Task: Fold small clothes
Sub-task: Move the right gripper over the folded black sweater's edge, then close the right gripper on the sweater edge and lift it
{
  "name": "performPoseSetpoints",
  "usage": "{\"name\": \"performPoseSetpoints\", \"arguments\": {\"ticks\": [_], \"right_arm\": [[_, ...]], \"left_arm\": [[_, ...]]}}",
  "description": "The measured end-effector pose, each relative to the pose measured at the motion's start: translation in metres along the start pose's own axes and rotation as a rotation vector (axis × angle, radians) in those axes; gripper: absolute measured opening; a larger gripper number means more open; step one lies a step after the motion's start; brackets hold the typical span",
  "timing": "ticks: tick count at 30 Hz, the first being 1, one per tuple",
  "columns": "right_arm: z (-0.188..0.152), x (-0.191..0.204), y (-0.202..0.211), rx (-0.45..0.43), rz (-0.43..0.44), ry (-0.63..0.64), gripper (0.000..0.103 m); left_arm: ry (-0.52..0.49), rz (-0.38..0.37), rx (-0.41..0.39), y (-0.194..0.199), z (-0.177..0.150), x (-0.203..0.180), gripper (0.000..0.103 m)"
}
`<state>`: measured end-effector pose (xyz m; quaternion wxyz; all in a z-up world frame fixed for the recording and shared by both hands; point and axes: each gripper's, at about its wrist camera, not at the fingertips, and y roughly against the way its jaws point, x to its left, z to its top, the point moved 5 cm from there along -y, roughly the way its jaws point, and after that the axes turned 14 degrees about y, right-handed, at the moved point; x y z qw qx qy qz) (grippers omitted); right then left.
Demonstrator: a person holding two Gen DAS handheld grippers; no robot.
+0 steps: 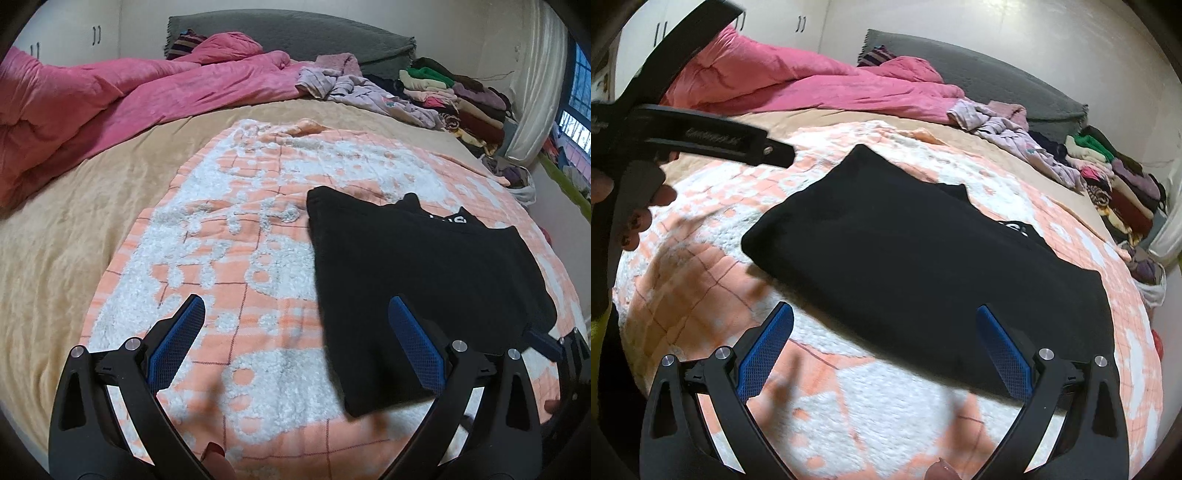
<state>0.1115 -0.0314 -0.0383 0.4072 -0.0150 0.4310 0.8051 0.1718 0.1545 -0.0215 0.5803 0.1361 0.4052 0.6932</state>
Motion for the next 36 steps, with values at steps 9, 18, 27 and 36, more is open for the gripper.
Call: {"name": "performPoseSetpoints", "arguments": {"ticks": [9, 18, 27, 36], "right_arm": [[0.007, 0.027, -0.021, 0.024, -0.007, 0.11, 0.098], [0.012, 0.032, -0.047, 0.047, -0.034, 0.163, 0.098], [0.022, 0.02, -0.07, 0.047, -0.048, 0.13, 0.098], [0.026, 0.022, -0.065, -0.006, -0.071, 0.156, 0.078]], "left_arm": [[0.079, 0.009, -0.003, -0.016, 0.01, 0.018, 0.093], [0.082, 0.04, 0.003, -0.032, 0.014, 0.018, 0.093], [0.083, 0.049, 0.015, -0.041, 0.017, 0.015, 0.093], [0.11, 0.009, 0.04, -0.055, 0.023, 0.003, 0.093]]}}
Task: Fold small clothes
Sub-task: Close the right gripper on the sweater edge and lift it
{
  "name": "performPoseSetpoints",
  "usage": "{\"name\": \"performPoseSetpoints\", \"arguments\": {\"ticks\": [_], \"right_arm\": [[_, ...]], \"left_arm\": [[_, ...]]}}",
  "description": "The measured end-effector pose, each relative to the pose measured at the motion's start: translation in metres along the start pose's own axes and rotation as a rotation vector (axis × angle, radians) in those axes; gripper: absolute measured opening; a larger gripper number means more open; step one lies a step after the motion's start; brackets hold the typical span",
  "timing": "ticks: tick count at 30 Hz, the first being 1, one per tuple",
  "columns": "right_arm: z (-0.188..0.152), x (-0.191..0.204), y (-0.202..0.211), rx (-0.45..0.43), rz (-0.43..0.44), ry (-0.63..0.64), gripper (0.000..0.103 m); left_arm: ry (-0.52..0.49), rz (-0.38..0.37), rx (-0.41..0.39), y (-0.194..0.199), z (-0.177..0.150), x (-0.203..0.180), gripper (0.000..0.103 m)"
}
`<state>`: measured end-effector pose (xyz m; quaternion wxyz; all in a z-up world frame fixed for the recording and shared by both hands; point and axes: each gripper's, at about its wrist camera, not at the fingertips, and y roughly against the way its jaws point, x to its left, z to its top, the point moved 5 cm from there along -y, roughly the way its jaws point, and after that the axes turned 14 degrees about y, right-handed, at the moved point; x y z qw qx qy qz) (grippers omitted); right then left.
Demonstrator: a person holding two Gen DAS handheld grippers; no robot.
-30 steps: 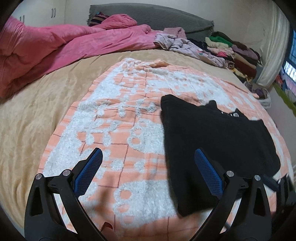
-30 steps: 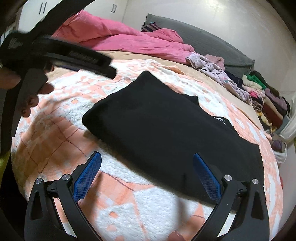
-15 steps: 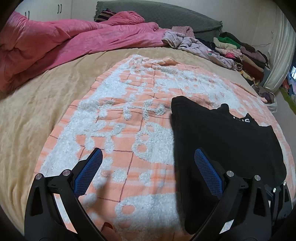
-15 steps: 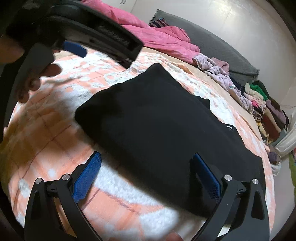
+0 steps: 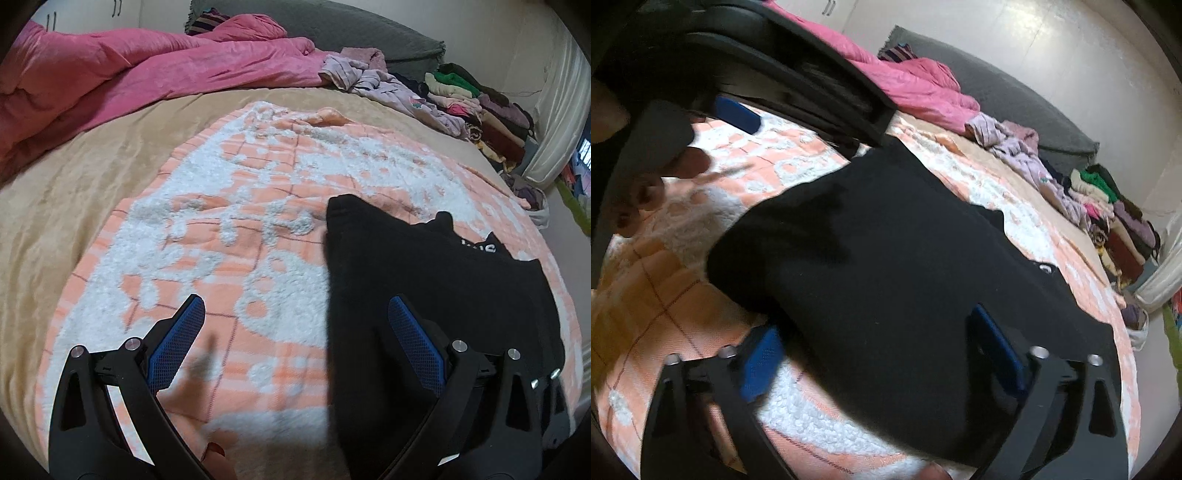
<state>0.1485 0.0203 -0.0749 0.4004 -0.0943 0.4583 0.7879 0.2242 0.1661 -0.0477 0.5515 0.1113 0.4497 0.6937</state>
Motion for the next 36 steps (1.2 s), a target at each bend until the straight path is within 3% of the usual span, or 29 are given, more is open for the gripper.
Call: {"name": "performPoseSetpoints", "arguments": {"ticks": [2, 7, 15, 19, 28, 32, 36], "right_arm": [[0.001, 0.0, 0.003, -0.019, -0.012, 0.007, 0.057], [-0.001, -0.013, 0.012, -0.07, 0.009, -0.055, 0.032], [-0.008, -0.028, 0.03, -0.148, 0.074, -0.171, 0.021], [-0.007, -0.026, 0.032, -0.15, 0.074, -0.164, 0.02], [-0.009, -0.021, 0.032, -0.154, 0.073, -0.15, 0.02], [-0.01, -0.021, 0.032, -0.158, 0.071, -0.15, 0.02], [-0.01, -0.021, 0.032, -0.16, 0.073, -0.151, 0.02]], "left_arm": [[0.001, -0.011, 0.007, -0.003, -0.001, -0.003, 0.093], [0.006, -0.027, 0.033, -0.009, -0.004, -0.005, 0.093], [0.004, -0.037, 0.04, -0.01, -0.006, -0.007, 0.093], [0.008, -0.099, 0.078, -0.014, -0.012, -0.015, 0.092], [0.031, -0.23, 0.19, -0.027, -0.034, -0.034, 0.049], [0.026, -0.236, 0.175, -0.024, -0.036, -0.04, 0.039], [0.028, -0.259, 0.164, -0.021, -0.036, -0.043, 0.02]]}}
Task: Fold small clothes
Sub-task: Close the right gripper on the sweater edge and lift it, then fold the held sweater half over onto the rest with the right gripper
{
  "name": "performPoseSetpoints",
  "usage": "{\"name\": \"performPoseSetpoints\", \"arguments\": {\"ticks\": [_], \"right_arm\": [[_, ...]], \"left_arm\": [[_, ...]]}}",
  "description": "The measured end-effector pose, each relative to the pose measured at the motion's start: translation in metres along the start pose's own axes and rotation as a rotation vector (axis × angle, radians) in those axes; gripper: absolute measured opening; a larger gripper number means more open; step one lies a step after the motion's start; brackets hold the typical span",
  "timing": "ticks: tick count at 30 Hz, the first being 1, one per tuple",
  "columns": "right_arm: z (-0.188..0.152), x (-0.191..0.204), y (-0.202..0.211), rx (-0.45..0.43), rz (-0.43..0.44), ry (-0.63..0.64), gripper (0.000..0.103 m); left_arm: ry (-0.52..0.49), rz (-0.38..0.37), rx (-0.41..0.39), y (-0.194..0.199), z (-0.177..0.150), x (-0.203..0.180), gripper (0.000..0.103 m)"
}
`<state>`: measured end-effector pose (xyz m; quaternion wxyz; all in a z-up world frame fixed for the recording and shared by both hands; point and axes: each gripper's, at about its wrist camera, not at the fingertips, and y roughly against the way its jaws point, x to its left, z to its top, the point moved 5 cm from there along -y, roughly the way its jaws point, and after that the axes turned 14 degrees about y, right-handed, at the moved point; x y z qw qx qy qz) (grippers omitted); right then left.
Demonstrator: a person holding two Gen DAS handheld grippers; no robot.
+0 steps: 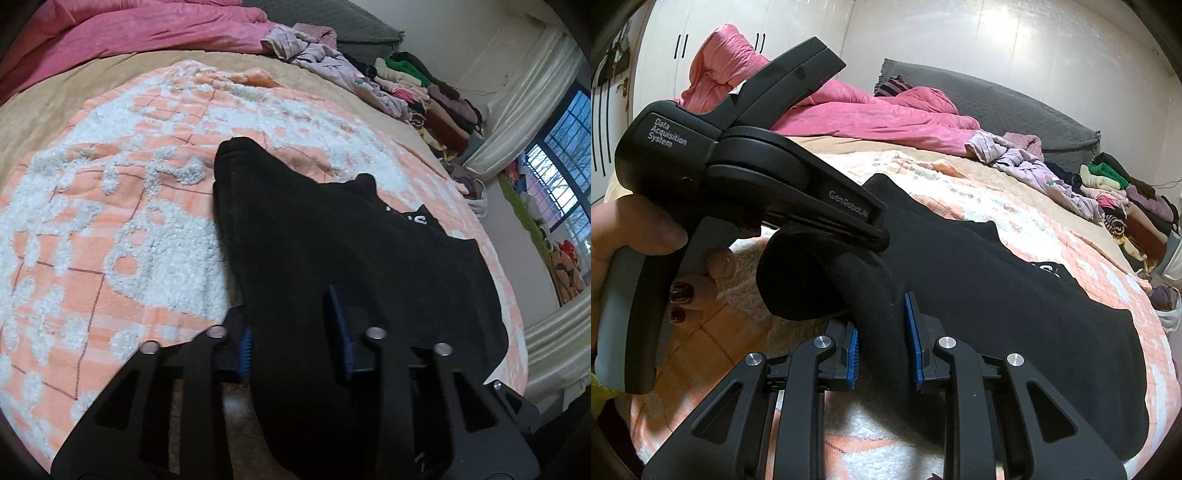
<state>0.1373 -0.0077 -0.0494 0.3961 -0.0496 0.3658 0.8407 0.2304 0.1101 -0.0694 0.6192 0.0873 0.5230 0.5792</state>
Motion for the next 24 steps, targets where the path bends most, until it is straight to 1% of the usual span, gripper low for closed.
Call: {"name": "performPoseSetpoints", "arguments": {"ticks": [1, 4, 8, 10, 15, 19, 21, 24], "right_arm": [[0.0, 0.0, 0.0, -0.001, -0.001, 0.001, 0.02], [-0.001, -0.004, 0.004, -0.011, 0.002, -0.011, 0.019], [-0.005, -0.01, 0.016, -0.031, 0.0, -0.031, 0.017], [-0.007, -0.014, 0.021, -0.037, -0.001, -0.043, 0.017], [-0.013, -0.03, 0.035, -0.065, -0.018, -0.088, 0.015], [-0.018, -0.045, 0.047, -0.088, -0.024, -0.13, 0.011], [-0.022, -0.054, 0.054, -0.101, -0.018, -0.16, 0.007], [-0.031, -0.07, 0.064, -0.111, -0.025, -0.209, 0.007]], "left_arm": [[-0.005, 0.001, -0.008, 0.001, 0.0, -0.001, 0.018], [-0.031, -0.004, -0.044, 0.011, 0.0, -0.01, 0.014], [-0.039, -0.016, -0.074, 0.024, 0.0, -0.025, 0.012], [-0.048, -0.009, -0.085, 0.029, -0.002, -0.035, 0.012], [-0.036, -0.001, -0.09, 0.033, -0.003, -0.057, 0.012], [-0.043, 0.007, -0.093, 0.034, -0.003, -0.078, 0.012], [-0.045, 0.004, -0.089, 0.034, -0.004, -0.091, 0.012], [-0.061, -0.004, -0.082, 0.031, -0.007, -0.116, 0.012]]}}
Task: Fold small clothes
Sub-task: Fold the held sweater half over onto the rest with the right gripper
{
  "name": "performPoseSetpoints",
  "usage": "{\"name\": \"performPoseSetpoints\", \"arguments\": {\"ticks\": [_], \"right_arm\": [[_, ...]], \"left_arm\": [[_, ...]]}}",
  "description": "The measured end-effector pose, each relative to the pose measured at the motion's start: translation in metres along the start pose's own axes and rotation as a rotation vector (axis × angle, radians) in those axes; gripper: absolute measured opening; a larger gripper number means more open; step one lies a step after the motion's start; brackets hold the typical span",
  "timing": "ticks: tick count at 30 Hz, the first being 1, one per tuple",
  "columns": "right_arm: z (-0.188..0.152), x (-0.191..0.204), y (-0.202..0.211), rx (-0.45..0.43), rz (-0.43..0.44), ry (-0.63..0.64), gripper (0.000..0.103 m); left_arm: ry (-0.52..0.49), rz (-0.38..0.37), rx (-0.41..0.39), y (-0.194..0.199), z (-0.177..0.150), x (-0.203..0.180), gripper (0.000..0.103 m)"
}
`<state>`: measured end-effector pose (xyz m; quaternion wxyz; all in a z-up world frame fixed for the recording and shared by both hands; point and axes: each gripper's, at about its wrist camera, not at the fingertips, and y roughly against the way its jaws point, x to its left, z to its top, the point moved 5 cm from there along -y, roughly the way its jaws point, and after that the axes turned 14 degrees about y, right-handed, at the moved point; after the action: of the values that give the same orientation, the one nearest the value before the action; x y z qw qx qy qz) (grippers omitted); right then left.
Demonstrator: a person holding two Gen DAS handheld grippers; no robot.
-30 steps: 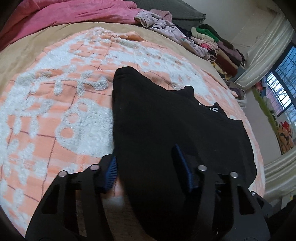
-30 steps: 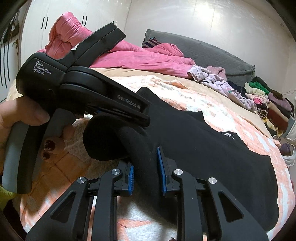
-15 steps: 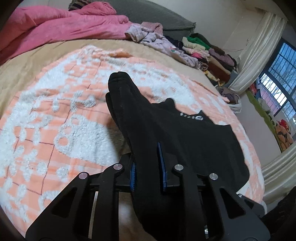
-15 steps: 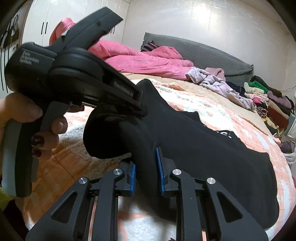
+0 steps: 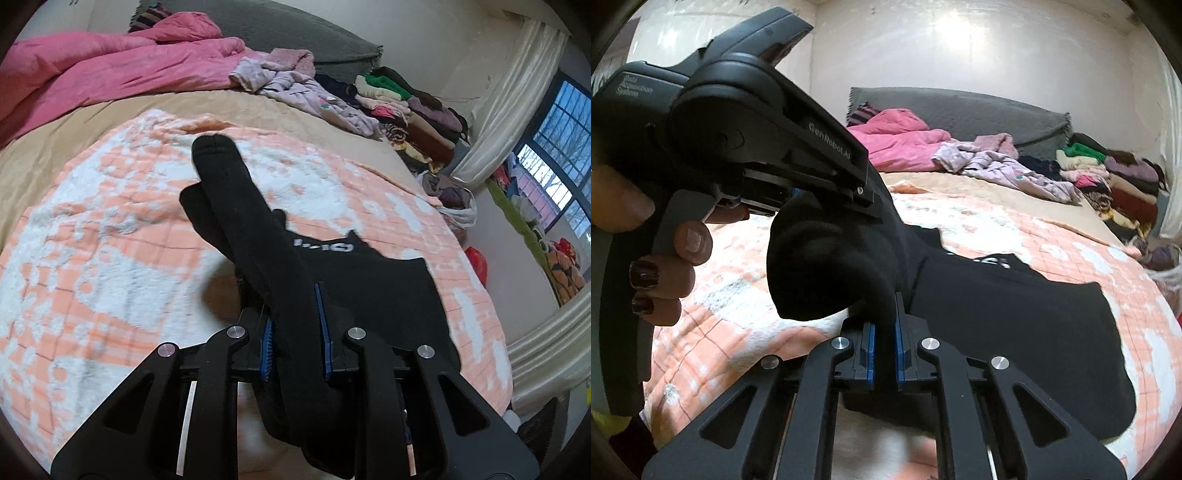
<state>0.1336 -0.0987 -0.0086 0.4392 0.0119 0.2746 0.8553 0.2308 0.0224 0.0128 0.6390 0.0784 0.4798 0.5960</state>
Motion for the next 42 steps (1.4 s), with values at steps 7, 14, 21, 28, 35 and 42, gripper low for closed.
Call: {"name": "performPoseSetpoints", "arguments": {"ticks": [7, 14, 21, 28, 35, 42], "right_arm": [[-0.01, -0.035, 0.026, -0.025, -0.013, -0.09, 0.007], [-0.021, -0.056, 0.044, -0.035, -0.026, -0.159, 0.007], [-0.026, -0.061, 0.05, -0.032, -0.034, -0.183, 0.007], [-0.034, -0.068, 0.056, -0.028, -0.025, -0.224, 0.007], [-0.042, -0.077, 0.061, -0.021, -0.034, -0.251, 0.007], [-0.051, -0.087, 0.064, -0.012, -0.038, -0.288, 0.007]], "left_arm": [[-0.065, -0.01, 0.004, -0.005, -0.008, -0.053, 0.012], [-0.113, -0.006, 0.019, -0.014, -0.018, -0.082, 0.012], [-0.136, 0.0, 0.033, -0.019, -0.025, -0.095, 0.012], [-0.166, 0.007, 0.045, -0.025, -0.03, -0.108, 0.012], [-0.177, 0.003, 0.08, -0.039, -0.035, -0.125, 0.012], [-0.211, 0.015, 0.098, -0.053, -0.044, -0.141, 0.012]]}}
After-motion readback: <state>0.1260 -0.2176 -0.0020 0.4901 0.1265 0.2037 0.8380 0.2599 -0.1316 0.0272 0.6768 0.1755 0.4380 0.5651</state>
